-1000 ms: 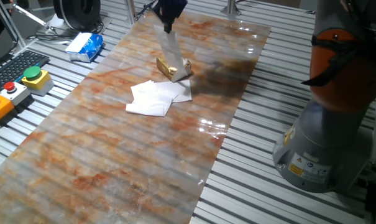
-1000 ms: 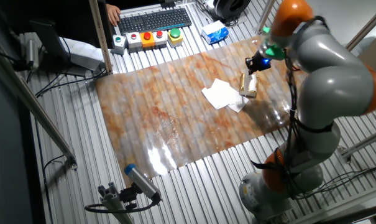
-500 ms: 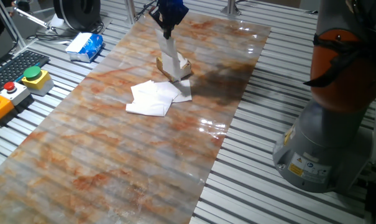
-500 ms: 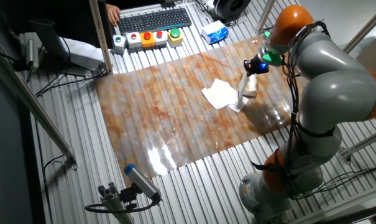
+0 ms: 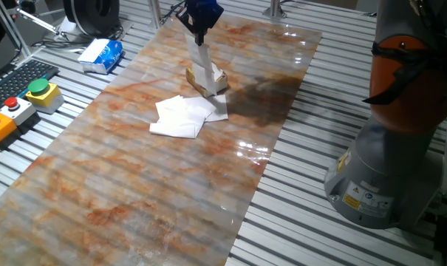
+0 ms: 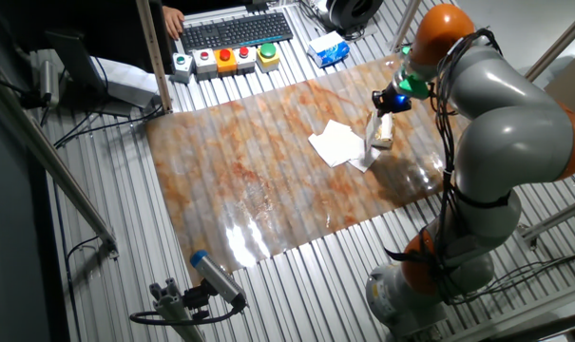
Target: Pull out a napkin
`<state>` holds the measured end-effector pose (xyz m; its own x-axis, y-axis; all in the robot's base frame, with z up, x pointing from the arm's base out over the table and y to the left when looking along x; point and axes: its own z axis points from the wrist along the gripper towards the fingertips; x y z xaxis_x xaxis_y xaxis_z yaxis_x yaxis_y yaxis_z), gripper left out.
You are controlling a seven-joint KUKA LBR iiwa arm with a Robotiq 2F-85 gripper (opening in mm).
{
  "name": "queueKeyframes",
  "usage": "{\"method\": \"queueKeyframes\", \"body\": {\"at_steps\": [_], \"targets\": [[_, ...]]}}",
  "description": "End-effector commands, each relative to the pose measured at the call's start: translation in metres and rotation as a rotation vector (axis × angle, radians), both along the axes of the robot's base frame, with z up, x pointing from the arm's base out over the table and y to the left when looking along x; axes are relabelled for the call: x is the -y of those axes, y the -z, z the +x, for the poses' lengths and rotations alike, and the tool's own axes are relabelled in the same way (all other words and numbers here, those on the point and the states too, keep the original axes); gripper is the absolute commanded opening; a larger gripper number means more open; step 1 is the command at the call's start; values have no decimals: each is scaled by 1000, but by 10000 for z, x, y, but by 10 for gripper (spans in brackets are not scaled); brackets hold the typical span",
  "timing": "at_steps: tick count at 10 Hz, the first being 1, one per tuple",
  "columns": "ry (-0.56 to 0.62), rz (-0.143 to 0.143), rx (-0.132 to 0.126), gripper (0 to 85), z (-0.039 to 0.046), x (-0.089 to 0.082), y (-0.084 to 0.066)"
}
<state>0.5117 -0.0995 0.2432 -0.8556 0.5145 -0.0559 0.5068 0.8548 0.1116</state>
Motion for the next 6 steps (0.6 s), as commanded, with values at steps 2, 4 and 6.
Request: {"method": "queueKeyframes", "body": {"at_steps": [2, 4, 6], "targets": [[26, 2, 2, 340, -12, -10, 15], [44, 13, -1, 340, -22, -18, 22], [39, 3, -3, 340, -17, -11, 22]]}}
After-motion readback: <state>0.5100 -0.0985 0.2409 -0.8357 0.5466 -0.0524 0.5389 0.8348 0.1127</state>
